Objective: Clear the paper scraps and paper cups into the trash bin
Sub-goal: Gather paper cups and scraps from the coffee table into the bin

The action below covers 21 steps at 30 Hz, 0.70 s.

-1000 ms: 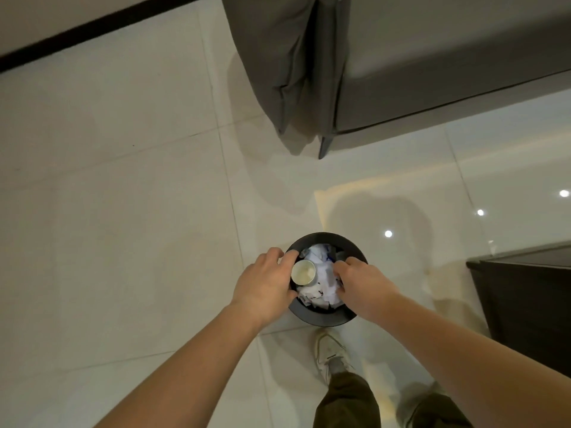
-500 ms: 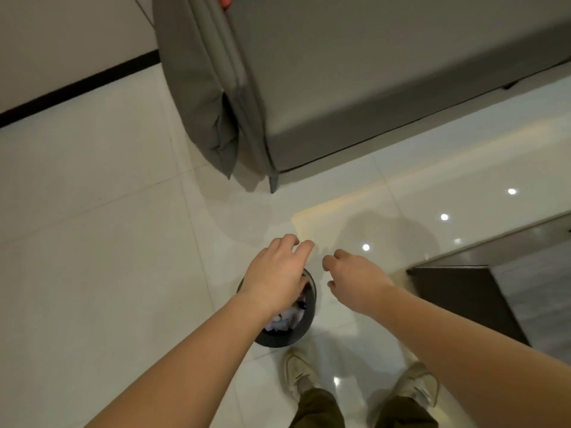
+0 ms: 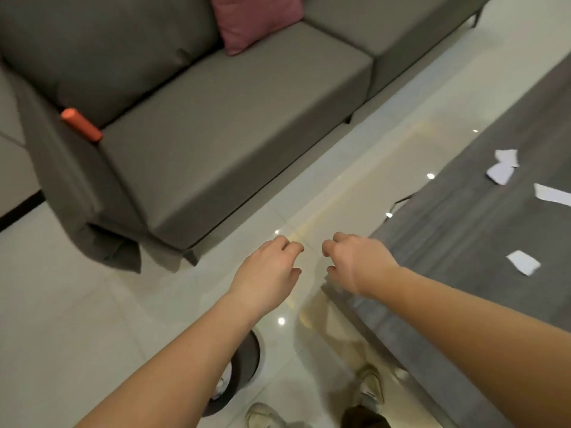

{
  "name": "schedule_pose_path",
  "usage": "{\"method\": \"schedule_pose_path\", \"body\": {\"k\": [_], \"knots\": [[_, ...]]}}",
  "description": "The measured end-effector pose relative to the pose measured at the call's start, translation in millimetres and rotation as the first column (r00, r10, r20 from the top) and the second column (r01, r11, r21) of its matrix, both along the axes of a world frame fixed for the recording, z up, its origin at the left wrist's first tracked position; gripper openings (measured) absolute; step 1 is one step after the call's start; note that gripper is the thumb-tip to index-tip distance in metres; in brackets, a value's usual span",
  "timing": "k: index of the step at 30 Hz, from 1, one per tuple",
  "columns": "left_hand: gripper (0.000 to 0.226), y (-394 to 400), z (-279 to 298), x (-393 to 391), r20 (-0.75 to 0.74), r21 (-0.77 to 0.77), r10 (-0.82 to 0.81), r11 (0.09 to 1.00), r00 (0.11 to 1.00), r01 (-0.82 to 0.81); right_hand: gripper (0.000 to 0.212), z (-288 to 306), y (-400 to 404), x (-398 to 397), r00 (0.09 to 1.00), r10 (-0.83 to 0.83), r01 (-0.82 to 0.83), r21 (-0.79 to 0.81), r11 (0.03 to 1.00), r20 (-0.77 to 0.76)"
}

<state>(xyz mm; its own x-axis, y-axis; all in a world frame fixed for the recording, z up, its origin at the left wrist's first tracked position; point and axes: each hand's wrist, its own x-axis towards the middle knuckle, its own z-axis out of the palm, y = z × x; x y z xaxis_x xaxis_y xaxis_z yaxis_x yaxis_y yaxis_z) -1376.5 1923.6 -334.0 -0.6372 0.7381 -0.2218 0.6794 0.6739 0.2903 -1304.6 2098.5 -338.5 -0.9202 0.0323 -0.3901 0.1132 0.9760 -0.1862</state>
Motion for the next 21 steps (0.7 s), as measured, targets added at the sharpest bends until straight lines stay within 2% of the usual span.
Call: {"method": "schedule_pose_path", "body": {"k": [10, 17, 21], "knots": [[0.037, 191.5, 42.4, 50.8, -0.016, 0.049, -0.327, 0.944, 0.945, 0.327, 0.030, 46.9, 148.7, 89.0, 0.949, -0.304, 0.310, 0.081, 0.947, -0.079], [0.044, 252.2, 38.8, 92.6, -0.011, 0.084, -0.468, 0.880, 0.884, 0.467, 0.027, 48.9, 190.8, 165.2, 0.874, -0.485, 0.484, 0.112, 0.868, -0.025], [0.048, 275.1, 28.0, 117.8, 0.010, 0.093, -0.484, 0.872, 0.875, 0.481, 0.030, 41.7, 208.2, 209.4, 0.837, -0.547, 0.546, 0.120, 0.829, -0.025]]}}
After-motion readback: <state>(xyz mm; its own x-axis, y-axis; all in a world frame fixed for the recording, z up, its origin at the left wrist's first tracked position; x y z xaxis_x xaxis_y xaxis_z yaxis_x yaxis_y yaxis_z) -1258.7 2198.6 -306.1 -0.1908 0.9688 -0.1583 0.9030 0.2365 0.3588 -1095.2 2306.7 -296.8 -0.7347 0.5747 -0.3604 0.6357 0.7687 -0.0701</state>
